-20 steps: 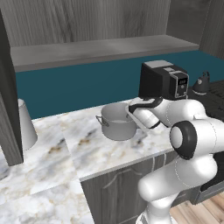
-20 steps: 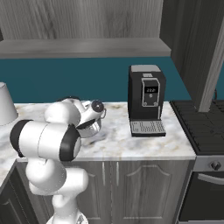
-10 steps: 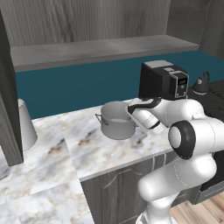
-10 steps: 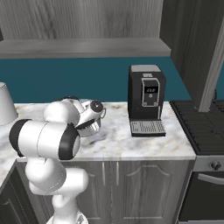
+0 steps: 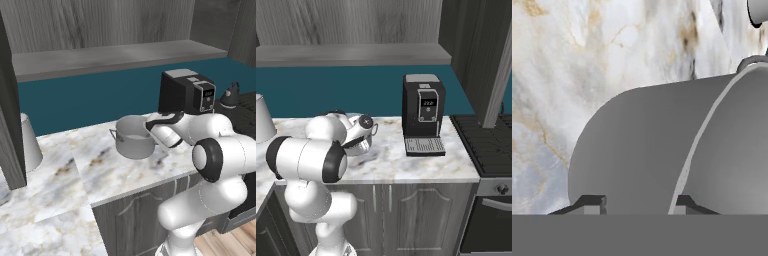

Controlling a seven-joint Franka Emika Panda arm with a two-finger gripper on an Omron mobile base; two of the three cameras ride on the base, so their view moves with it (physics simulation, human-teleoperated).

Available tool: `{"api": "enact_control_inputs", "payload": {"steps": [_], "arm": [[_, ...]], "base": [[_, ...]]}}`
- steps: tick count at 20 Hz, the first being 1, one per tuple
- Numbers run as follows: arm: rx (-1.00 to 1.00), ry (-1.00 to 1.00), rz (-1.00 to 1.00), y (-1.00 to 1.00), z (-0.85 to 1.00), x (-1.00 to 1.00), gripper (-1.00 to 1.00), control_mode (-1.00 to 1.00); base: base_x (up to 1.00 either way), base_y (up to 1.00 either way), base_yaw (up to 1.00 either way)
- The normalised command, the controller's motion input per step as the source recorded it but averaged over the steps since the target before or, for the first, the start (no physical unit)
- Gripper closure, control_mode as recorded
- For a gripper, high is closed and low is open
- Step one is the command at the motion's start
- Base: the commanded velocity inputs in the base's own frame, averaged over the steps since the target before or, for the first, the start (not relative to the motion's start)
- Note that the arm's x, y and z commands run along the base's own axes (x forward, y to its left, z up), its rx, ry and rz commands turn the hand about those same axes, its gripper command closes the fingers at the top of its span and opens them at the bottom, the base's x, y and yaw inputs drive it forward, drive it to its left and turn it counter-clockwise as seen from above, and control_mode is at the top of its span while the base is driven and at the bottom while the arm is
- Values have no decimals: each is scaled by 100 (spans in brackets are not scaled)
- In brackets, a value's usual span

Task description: Pick the kettle from the cabinet and place it on a stove burner. Then pick the pot from the counter and place it on another stove burner. Finally, turn both burners on.

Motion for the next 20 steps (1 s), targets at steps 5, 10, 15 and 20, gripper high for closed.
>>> {"api": "enact_control_inputs", "payload": {"steps": [5,10,15,20], "arm": [[0,0,-6,0,11,-9,100,-100],[-1,0,-4,0,22,-15,100,-100],[-4,0,-1,0,29,-17,100,-100],[-7,0,0,0,35,-19,100,-100]], "base": [[0,0,0],[0,0,0],[0,0,0],[0,0,0]]}}
